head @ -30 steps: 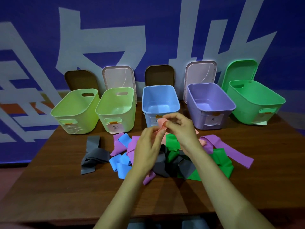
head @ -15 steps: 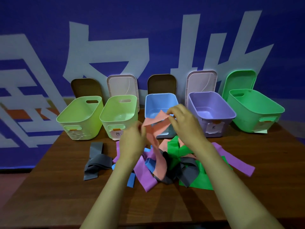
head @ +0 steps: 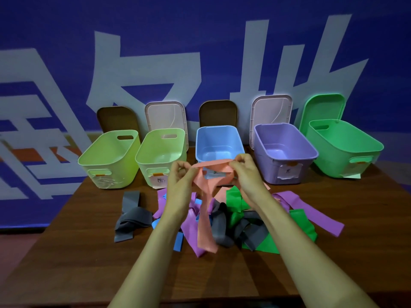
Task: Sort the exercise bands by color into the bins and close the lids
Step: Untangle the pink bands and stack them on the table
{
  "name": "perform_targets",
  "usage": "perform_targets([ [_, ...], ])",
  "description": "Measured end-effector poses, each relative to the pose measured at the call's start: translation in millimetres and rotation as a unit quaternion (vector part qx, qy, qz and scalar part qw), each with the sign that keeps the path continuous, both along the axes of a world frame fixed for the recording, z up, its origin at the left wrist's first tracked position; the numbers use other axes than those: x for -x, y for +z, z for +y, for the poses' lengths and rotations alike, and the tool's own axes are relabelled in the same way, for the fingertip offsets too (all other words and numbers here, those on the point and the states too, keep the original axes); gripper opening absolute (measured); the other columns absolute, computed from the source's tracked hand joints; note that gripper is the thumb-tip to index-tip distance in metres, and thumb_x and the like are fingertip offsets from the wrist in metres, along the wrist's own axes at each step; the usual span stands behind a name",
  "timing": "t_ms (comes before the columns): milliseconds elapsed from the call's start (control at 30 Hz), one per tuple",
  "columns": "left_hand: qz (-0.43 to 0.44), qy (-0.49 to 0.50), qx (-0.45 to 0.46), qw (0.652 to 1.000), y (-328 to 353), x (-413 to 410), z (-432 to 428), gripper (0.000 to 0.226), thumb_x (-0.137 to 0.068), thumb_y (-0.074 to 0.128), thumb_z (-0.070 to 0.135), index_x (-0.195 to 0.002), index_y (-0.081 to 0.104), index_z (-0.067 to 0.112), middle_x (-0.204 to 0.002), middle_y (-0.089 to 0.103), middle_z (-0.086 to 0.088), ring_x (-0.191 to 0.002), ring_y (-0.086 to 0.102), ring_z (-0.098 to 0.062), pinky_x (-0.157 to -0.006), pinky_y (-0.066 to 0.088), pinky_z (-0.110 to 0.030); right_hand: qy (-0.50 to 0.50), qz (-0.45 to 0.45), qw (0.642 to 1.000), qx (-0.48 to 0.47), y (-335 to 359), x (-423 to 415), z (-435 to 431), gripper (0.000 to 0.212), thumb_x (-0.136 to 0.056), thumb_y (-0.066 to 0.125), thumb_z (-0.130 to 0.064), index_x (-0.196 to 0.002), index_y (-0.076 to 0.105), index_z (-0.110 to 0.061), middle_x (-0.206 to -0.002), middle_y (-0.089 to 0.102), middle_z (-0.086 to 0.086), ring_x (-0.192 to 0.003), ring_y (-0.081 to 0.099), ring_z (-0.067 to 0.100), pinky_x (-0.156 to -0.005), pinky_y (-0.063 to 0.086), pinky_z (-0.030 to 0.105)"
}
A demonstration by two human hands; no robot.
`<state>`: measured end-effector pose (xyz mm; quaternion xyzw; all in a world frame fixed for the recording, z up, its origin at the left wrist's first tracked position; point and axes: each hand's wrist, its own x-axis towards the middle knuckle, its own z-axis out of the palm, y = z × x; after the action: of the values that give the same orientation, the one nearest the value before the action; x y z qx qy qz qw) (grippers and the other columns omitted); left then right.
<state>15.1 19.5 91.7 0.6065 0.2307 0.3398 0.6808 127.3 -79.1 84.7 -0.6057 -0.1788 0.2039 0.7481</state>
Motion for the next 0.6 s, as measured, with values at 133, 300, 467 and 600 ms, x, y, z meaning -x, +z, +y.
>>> perform_targets([
  [133, -0.075, -0.003, 0.072, 0.995, 3, 2, 5, 0.023, -0.084, 0.059, 0.002, -0.08, 0.04, 0.015, -0.054, 0.053, 0.002, -0.047, 0.048, -0.011, -0.05, 0.041, -0.025, 0.048, -0.123, 0.989, 0.069, 0, -1, -5, 0.018, -0.092, 0.049, -0.004, -0.085, 0.053, -0.021, -0.075, 0.048, -0.004, -0.066, 0.045, 0.003, -0.059, 0.04, 0.014],
  [300, 0.253, -0.056, -0.348, 0.901, -3, 17, 32, 0.057, -0.07, 0.08, 0.033, -0.115, 0.047, 0.019, -0.093, 0.051, 0.003, -0.083, 0.05, -0.015, -0.067, 0.041, -0.024, -0.02, -0.429, 0.855, 0.289, -18, -33, -20, 0.02, -0.095, 0.046, -0.01, -0.106, 0.063, -0.009, -0.101, 0.055, 0.01, -0.096, 0.055, 0.025, -0.087, 0.042, 0.035],
  [467, 0.339, -0.146, -0.309, 0.877, -10, 20, 31, 0.048, -0.075, 0.067, 0.056, -0.087, 0.057, 0.011, -0.071, 0.052, 0.003, -0.062, 0.048, -0.01, -0.053, 0.036, -0.022, -0.11, -0.354, 0.877, 0.305, -26, -32, -17, 0.024, -0.096, 0.042, -0.016, -0.106, 0.063, -0.013, -0.103, 0.055, 0.011, -0.092, 0.053, 0.026, -0.079, 0.041, 0.035],
  [600, 0.23, -0.159, -0.217, 0.935, -9, 23, 27, 0.037, -0.085, 0.064, 0.04, -0.06, 0.049, 0.017, -0.045, 0.046, 0.015, -0.044, 0.04, 0.002, -0.047, 0.029, -0.009, -0.088, -0.175, 0.962, 0.19, -21, -24, -7, 0.028, -0.096, 0.037, -0.012, -0.093, 0.065, -0.015, -0.083, 0.064, 0.009, -0.069, 0.056, 0.02, -0.062, 0.046, 0.03],
])
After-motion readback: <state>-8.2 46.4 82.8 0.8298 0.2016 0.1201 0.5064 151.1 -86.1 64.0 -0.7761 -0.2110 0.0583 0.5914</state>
